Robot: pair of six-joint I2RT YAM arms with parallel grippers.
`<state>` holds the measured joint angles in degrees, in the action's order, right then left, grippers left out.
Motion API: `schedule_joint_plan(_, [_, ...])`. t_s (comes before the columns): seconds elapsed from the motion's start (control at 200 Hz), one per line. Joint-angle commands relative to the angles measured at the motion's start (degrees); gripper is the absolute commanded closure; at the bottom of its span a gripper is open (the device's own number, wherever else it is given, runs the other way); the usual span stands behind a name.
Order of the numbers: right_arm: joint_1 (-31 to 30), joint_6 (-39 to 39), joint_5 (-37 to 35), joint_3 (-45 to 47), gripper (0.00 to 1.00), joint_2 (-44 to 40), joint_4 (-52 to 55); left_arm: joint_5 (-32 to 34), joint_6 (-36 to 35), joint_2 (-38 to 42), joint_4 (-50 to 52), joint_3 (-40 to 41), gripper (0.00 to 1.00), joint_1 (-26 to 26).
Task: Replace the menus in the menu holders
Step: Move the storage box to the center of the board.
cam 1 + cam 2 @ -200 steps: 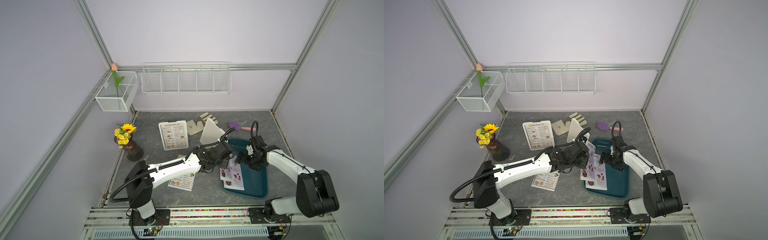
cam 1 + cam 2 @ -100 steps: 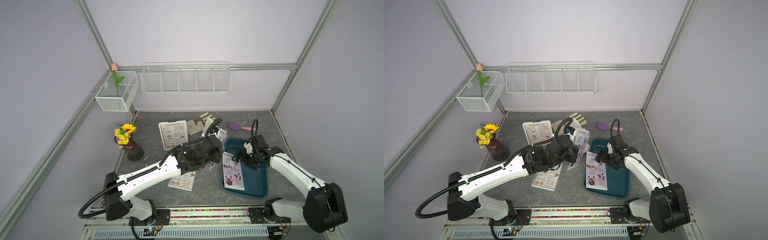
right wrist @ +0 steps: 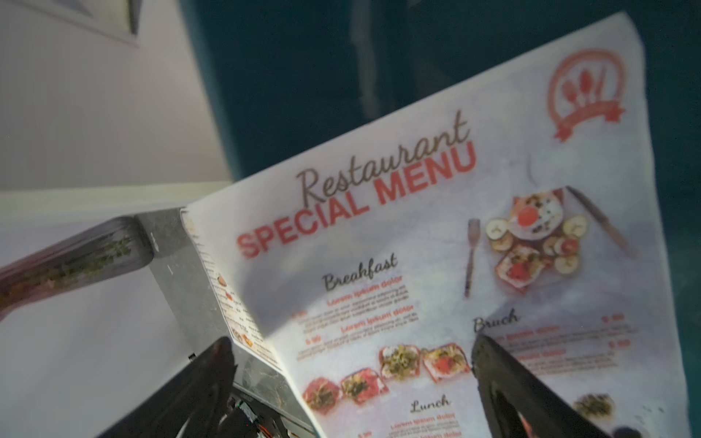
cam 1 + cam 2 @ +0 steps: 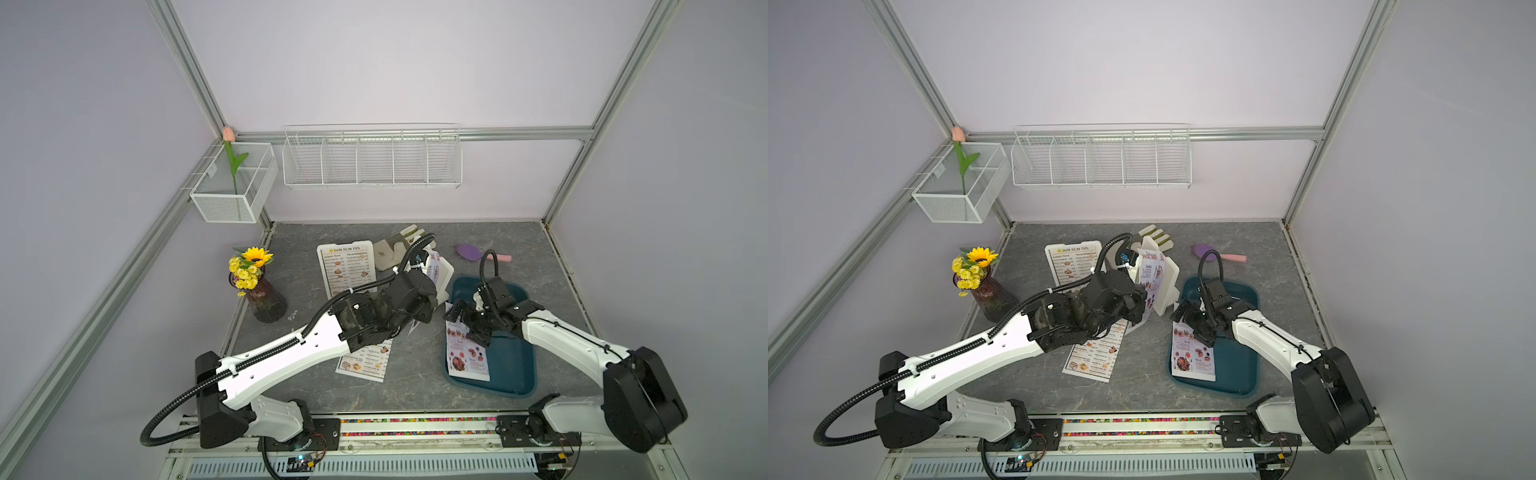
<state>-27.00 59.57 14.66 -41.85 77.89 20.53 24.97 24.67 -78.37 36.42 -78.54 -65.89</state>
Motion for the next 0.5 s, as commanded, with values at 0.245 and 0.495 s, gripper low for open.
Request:
schedule_joint_plan(0.245, [2.7,4.4,-19.4,-1.2,0.03,-0.4,10.4,2.9,-0.4,2.9,2.4,0.4,1.00,0.2])
schedule_joint_plan(0.495, [8.5,0.7,-23.0,-1.9,0.04,-4.0,15.1,2.5,-0.2,3.5,2.3,0.9,1.00,0.2])
